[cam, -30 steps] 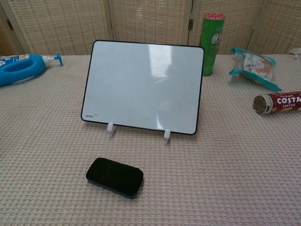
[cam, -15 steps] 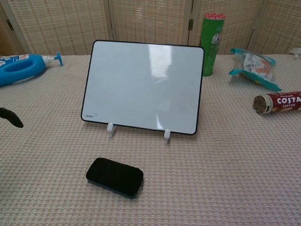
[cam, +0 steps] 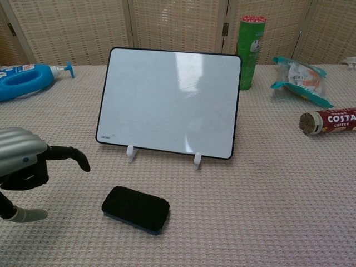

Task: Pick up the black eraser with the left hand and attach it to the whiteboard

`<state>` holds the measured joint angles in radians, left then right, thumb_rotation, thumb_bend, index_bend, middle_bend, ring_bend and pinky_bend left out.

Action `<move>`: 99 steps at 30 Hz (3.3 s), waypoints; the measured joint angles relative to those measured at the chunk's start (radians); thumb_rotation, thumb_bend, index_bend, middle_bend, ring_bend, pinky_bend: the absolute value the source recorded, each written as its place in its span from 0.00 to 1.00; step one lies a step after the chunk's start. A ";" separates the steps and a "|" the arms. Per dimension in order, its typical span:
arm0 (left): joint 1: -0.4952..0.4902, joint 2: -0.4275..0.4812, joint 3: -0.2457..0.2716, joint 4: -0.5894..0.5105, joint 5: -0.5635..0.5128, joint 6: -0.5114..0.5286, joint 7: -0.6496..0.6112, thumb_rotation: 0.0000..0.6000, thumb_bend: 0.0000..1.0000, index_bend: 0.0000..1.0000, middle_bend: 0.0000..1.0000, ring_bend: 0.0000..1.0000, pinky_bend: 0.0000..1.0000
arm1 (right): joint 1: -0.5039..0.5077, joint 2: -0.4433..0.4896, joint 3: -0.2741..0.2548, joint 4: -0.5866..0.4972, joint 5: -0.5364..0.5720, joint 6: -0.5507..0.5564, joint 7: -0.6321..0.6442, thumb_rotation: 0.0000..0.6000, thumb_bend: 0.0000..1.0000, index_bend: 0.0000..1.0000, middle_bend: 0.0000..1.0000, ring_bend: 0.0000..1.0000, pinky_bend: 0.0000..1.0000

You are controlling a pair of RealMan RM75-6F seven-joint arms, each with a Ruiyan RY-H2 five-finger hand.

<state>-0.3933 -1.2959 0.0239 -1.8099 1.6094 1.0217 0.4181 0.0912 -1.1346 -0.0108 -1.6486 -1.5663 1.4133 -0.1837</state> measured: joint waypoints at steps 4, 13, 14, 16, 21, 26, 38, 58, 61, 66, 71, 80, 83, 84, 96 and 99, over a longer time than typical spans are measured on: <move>-0.028 -0.025 -0.009 -0.001 -0.033 -0.042 0.025 1.00 0.25 0.30 1.00 0.90 1.00 | 0.002 0.001 -0.002 -0.001 0.000 -0.004 0.000 1.00 0.15 0.00 0.00 0.00 0.00; -0.097 -0.105 -0.042 -0.001 -0.132 -0.111 0.090 1.00 0.25 0.29 1.00 0.91 1.00 | 0.003 0.007 -0.003 -0.002 0.000 -0.008 0.008 1.00 0.15 0.00 0.00 0.00 0.00; -0.104 -0.113 -0.046 0.001 -0.144 -0.115 0.097 1.00 0.25 0.29 1.00 0.91 1.00 | 0.004 0.007 -0.003 -0.003 0.000 -0.009 0.009 1.00 0.15 0.00 0.00 0.00 0.00; -0.114 -0.124 -0.051 0.003 -0.166 -0.123 0.110 1.00 0.26 0.30 1.00 0.91 1.00 | 0.005 0.007 -0.003 -0.003 -0.001 -0.010 0.008 1.00 0.15 0.00 0.00 0.00 0.00; -0.145 -0.152 -0.061 0.011 -0.232 -0.144 0.149 1.00 0.25 0.30 1.00 0.91 1.00 | 0.007 0.007 -0.006 -0.004 0.000 -0.018 0.006 1.00 0.15 0.00 0.00 0.00 0.00; -0.173 -0.185 -0.064 0.027 -0.279 -0.162 0.176 1.00 0.25 0.30 1.00 0.91 1.00 | 0.007 0.010 -0.007 -0.005 -0.002 -0.018 0.012 1.00 0.15 0.00 0.00 0.00 0.00; -0.236 -0.223 -0.064 0.056 -0.350 -0.181 0.179 1.00 0.30 0.33 1.00 0.91 1.00 | 0.001 0.034 -0.011 -0.011 -0.021 0.005 0.058 1.00 0.15 0.00 0.00 0.00 0.00; -0.291 -0.243 -0.053 0.115 -0.382 -0.175 0.118 1.00 0.33 0.52 1.00 0.91 1.00 | -0.001 0.046 0.000 -0.010 -0.010 0.011 0.085 1.00 0.15 0.00 0.00 0.00 0.00; -0.287 -0.244 -0.048 0.119 -0.359 -0.153 0.106 1.00 0.34 0.56 1.00 0.91 1.00 | -0.002 0.046 0.000 -0.010 -0.011 0.015 0.085 1.00 0.15 0.00 0.00 0.00 0.00; -0.270 -0.230 -0.038 0.109 -0.299 -0.084 0.100 1.00 0.37 0.57 1.00 0.90 1.00 | -0.006 0.047 0.002 -0.011 -0.012 0.024 0.089 1.00 0.15 0.00 0.00 0.00 0.00; -0.252 -0.211 -0.048 0.095 -0.237 0.016 0.120 1.00 0.38 0.57 1.00 0.90 1.00 | -0.009 0.049 0.002 -0.013 -0.018 0.032 0.094 1.00 0.15 0.00 0.00 0.00 0.00; -0.233 -0.302 -0.110 0.245 -0.100 0.213 0.042 1.00 0.40 0.56 1.00 0.90 1.00 | -0.011 0.058 0.000 -0.014 -0.024 0.035 0.113 1.00 0.15 0.00 0.00 0.00 0.00; -0.234 -0.368 -0.139 0.342 -0.079 0.252 0.027 1.00 0.41 0.56 1.00 0.90 1.00 | -0.010 0.059 -0.001 -0.015 -0.024 0.030 0.115 1.00 0.15 0.00 0.00 0.00 0.00; -0.236 -0.389 -0.149 0.369 -0.076 0.261 0.025 1.00 0.40 0.56 1.00 0.90 1.00 | -0.010 0.060 -0.002 -0.016 -0.024 0.030 0.115 1.00 0.15 0.00 0.00 0.00 0.00; -0.310 -0.578 -0.254 0.651 -0.074 0.306 -0.042 1.00 0.41 0.56 1.00 0.90 1.00 | -0.015 0.081 -0.002 -0.020 -0.022 0.037 0.155 1.00 0.15 0.00 0.00 0.00 0.00; -0.326 -0.597 -0.264 0.692 -0.079 0.303 -0.059 1.00 0.41 0.56 1.00 0.90 1.00 | -0.020 0.086 -0.004 -0.024 -0.026 0.044 0.161 1.00 0.15 0.00 0.00 0.00 0.00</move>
<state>-0.7190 -1.8925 -0.2400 -1.1174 1.5306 1.3242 0.3590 0.0715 -1.0483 -0.0150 -1.6724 -1.5921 1.4571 -0.0229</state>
